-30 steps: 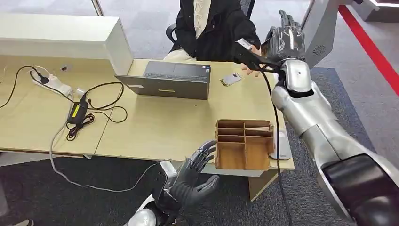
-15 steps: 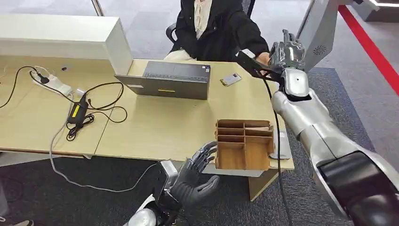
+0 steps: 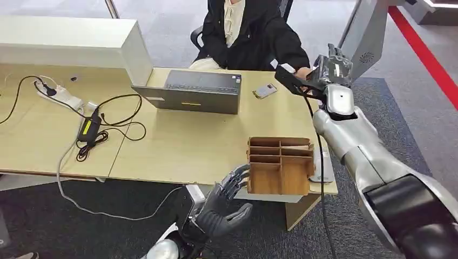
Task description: Pass the card to the sensor for recognition and then transmit it.
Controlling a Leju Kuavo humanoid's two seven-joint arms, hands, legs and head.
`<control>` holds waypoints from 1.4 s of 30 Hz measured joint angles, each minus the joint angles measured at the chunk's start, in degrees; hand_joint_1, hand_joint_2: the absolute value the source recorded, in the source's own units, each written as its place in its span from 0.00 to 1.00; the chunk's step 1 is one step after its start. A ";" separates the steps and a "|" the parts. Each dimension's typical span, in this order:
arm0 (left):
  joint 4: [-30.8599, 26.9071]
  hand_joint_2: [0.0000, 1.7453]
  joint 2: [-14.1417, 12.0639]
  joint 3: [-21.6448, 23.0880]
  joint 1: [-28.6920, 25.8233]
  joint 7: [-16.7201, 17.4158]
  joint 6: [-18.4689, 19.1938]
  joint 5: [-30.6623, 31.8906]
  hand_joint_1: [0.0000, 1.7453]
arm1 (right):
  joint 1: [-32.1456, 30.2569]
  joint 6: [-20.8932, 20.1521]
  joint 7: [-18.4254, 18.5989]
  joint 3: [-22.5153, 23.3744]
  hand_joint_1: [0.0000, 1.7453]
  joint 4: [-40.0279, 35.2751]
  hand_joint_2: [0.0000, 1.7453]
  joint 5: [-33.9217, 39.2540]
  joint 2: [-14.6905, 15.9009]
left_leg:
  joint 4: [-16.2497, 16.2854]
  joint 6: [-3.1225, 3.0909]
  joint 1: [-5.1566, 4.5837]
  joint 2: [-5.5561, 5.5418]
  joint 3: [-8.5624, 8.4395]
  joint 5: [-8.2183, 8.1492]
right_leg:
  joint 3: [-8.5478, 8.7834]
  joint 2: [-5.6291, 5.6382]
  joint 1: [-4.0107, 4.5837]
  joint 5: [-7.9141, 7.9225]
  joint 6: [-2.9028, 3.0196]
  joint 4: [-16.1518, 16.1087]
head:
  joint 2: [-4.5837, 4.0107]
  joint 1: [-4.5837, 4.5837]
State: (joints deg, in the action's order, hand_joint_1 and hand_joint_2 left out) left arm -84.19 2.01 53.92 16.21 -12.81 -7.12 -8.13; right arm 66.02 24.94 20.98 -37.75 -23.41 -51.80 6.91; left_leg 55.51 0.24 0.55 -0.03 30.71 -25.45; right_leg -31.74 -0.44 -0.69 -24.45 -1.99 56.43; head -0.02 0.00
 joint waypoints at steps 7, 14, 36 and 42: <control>0.00 1.00 -0.35 0.00 -0.39 0.72 -0.42 0.81 0.00 | -0.46 11.24 -8.41 0.70 0.00 -1.42 1.00 7.29 -0.04 | 0.00 0.00 0.00 0.00 0.00 0.00 | 0.01 0.00 0.00 0.00 0.00 0.01 | 0.00 0.00; -0.68 1.00 -0.96 -0.33 -2.61 2.29 -4.16 3.48 0.00 | -8.26 15.17 -15.08 3.50 0.00 -15.83 1.00 12.09 -0.68 | -0.02 0.00 0.07 -0.01 -0.03 0.00 | 0.06 0.00 0.08 -0.01 0.01 0.01 | 0.00 0.00; -6.73 1.00 -3.61 -4.39 -8.49 5.40 -10.69 7.30 0.00 | -56.53 15.21 -30.47 12.09 0.00 -65.70 1.00 51.61 0.52 | -0.07 -0.01 0.05 0.01 -0.05 -0.08 | 0.09 -0.01 0.07 -0.10 0.03 -0.08 | 0.00 -0.02; -6.95 1.00 -3.63 -4.37 -8.43 5.44 -11.74 7.72 0.00 | -59.15 14.34 -32.13 12.11 0.00 -69.55 1.00 50.91 0.55 | -0.07 -0.01 0.05 0.02 -0.08 -0.06 | 0.10 0.00 0.07 -0.09 0.04 -0.07 | 0.00 0.00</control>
State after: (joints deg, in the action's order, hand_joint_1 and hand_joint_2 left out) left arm -91.14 -1.62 49.55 7.78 -7.37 -18.86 -0.42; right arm 6.88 39.28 -11.15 -25.64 -92.96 -0.90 7.45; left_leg 55.44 0.23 0.61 -0.01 30.64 -25.51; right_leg -31.64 -0.44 -0.62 -24.54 -1.95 56.36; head -0.02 0.00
